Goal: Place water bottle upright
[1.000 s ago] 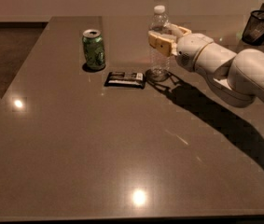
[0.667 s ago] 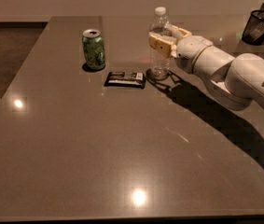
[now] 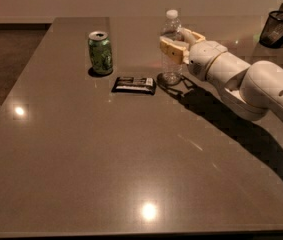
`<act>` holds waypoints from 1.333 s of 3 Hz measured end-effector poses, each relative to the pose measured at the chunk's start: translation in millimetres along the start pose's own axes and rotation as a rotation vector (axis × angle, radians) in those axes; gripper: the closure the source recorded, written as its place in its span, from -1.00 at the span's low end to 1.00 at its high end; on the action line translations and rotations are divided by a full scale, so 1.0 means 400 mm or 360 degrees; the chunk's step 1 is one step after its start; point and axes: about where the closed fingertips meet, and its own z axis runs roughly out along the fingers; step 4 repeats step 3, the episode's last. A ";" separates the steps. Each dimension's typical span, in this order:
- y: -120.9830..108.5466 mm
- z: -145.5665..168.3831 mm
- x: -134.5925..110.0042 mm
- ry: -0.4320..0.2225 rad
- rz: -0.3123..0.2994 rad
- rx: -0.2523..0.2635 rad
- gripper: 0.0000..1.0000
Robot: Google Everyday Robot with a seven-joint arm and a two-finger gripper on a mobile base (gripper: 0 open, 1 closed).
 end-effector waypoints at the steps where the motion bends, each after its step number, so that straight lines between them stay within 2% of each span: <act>1: 0.002 -0.005 0.009 0.0005 0.0003 0.0000 -0.66; 2: 0.011 -0.020 0.024 0.0023 0.0021 0.0004 -1.00; 4: 0.012 -0.023 0.026 0.0027 0.0023 0.0004 -1.00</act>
Offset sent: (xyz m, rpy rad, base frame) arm -0.0057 -0.0067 -0.0141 0.0127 0.0176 -0.0075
